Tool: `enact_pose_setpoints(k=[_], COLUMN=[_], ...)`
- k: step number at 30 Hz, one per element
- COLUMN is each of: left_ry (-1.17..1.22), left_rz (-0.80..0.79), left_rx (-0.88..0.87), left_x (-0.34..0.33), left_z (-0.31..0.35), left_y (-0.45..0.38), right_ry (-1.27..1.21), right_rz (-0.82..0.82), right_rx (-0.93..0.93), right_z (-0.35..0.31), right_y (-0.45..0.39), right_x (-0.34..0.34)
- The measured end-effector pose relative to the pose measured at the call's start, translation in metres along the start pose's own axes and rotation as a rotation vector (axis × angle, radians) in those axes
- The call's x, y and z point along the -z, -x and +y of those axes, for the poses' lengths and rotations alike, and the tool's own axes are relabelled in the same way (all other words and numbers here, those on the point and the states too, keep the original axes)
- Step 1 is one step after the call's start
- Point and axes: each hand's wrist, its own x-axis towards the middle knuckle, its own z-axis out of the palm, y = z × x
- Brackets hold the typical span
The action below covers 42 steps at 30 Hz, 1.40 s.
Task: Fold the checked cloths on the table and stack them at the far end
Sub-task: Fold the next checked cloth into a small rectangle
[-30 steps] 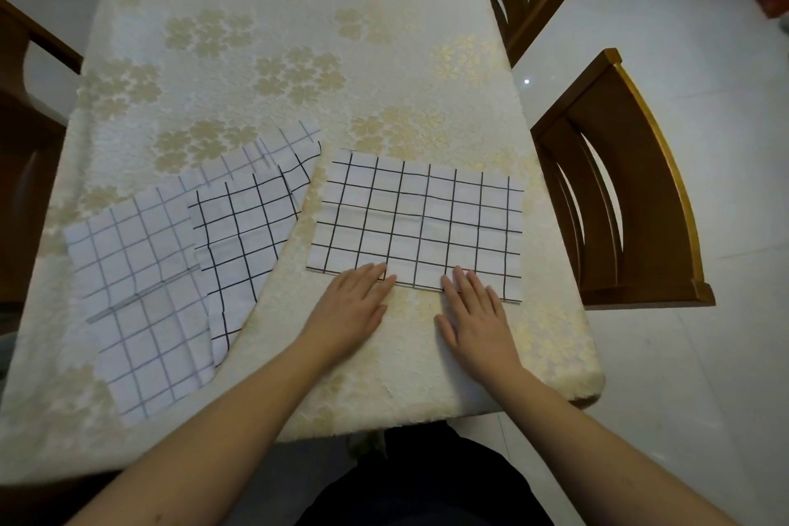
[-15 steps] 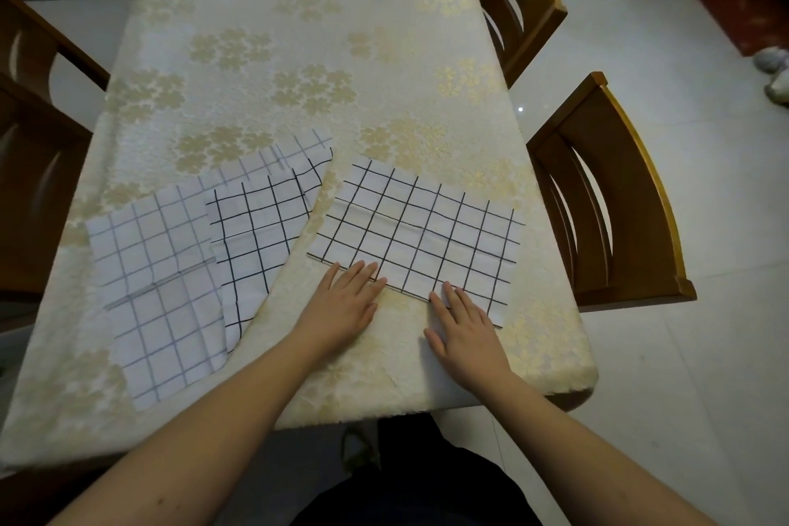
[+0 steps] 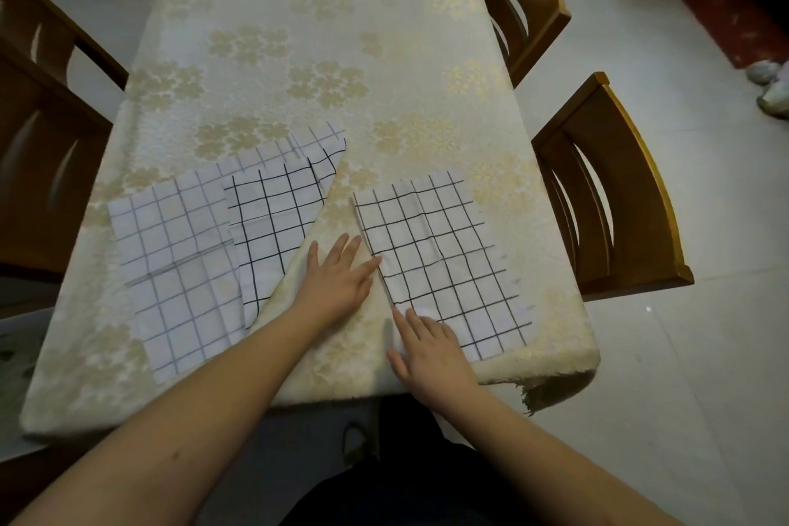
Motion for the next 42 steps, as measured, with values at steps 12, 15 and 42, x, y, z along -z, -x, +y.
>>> enact_pose_setpoints(k=[12, 15, 42], left_ry=[0.032, 0.031, 0.051], left_rz=[-0.023, -0.037, 0.026], left_rx=[0.021, -0.003, -0.192], left_x=[0.0, 0.001, -0.037], left_z=[0.009, 0.002, 0.043], left_y=[-0.015, -0.015, 0.042], right_ry=[-0.106, -0.091, -0.017], right_rz=[-0.029, 0.02, 0.01], right_rx=[0.097, -0.034, -0.251], right_z=[0.022, 0.044, 0.1], right_y=[-0.004, 0.002, 0.027], right_x=[0.008, 0.011, -0.004])
